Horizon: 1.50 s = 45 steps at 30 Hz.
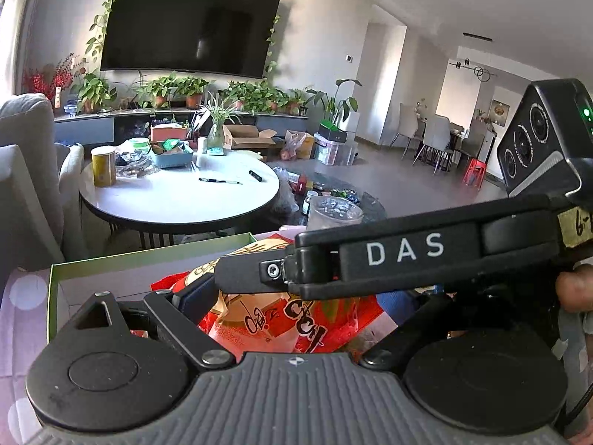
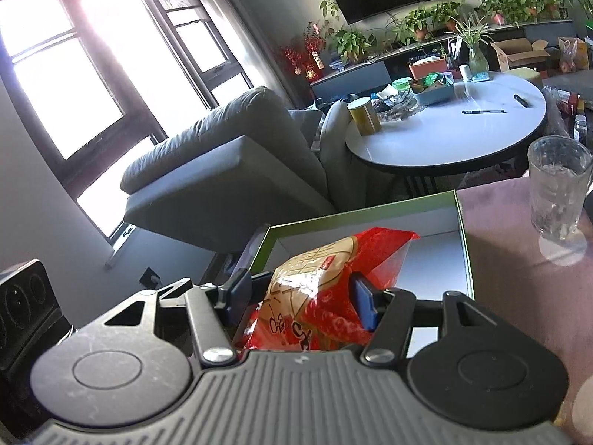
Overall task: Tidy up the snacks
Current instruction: 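Place the bread bag into the green box and open the right gripper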
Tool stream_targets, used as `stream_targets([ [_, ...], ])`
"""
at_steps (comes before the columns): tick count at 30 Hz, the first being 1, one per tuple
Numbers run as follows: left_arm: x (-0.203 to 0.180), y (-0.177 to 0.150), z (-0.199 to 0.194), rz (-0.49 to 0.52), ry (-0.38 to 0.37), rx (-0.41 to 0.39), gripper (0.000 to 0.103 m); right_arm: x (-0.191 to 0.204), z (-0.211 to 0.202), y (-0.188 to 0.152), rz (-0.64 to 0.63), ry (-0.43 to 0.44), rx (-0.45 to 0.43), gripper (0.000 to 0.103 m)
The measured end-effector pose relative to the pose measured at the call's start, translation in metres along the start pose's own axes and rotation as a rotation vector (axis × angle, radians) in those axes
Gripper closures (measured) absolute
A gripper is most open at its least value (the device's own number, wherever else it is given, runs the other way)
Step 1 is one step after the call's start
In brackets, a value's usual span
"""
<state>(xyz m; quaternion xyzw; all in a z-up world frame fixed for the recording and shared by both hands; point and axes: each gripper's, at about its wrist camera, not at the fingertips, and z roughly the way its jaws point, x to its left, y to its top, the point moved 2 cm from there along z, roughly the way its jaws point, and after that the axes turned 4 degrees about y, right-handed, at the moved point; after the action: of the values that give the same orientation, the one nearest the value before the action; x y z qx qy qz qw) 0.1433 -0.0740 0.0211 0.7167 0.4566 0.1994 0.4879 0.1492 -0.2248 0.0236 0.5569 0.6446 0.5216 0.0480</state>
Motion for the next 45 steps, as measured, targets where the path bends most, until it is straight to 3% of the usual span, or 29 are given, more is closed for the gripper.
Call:
stream_targets([
  [15,0.015,-0.009,0.041,-0.029,-0.007,0.07,0.013,-0.032,0.027,-0.001,0.078,-0.011,0.04,0.039],
  [20,0.013,-0.008,0.038,-0.015,-0.023,0.047,0.017,-0.036,0.028,0.001,0.09,0.026,0.029,0.039],
  [25,0.012,-0.014,0.039,-0.021,-0.028,0.068,0.016,-0.03,0.026,-0.001,0.036,-0.032,0.015,0.039],
  [45,0.001,-0.02,0.023,-0.006,-0.002,0.067,0.015,-0.029,0.018,-0.01,0.025,-0.046,0.046,0.039],
])
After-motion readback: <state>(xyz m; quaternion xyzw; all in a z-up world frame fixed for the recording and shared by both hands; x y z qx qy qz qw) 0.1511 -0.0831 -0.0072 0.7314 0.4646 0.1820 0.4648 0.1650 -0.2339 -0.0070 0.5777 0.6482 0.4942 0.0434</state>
